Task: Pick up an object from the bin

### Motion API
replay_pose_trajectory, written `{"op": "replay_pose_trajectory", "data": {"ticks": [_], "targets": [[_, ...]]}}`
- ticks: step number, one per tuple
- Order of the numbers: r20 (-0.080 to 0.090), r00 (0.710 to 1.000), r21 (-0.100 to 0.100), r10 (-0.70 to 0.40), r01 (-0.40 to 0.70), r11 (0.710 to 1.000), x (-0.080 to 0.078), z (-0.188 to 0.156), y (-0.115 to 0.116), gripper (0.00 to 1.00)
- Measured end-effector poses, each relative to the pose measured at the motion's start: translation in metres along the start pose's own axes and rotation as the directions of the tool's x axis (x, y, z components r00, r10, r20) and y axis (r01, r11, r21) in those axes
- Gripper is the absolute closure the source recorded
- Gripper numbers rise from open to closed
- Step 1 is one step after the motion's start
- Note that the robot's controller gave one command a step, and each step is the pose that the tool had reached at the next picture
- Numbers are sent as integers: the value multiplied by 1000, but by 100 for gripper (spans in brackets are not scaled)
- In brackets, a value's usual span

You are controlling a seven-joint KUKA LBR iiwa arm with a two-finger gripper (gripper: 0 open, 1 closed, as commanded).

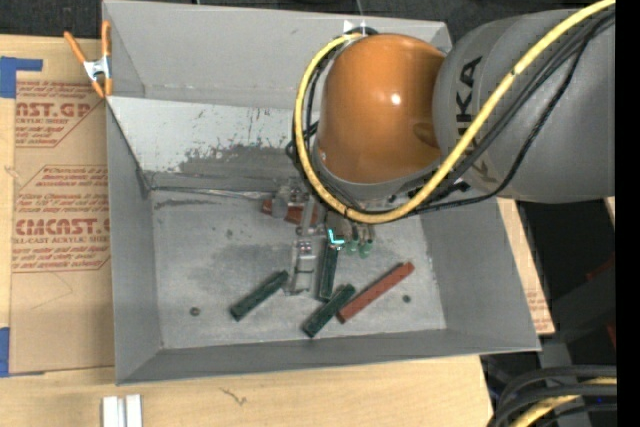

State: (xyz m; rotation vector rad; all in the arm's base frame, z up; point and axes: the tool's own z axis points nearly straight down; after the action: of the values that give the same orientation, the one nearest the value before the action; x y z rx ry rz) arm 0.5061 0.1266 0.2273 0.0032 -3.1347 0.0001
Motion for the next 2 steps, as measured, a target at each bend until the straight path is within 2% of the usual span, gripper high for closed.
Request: {"op": "replay_pose_trajectory", "data": {"ticks": [1, 2], "targets": [[8, 1000, -1, 2, -2, 1000, -2, -4, -1, 0], [12, 993, 0, -114, 114, 993, -2, 28, 4, 0]]}}
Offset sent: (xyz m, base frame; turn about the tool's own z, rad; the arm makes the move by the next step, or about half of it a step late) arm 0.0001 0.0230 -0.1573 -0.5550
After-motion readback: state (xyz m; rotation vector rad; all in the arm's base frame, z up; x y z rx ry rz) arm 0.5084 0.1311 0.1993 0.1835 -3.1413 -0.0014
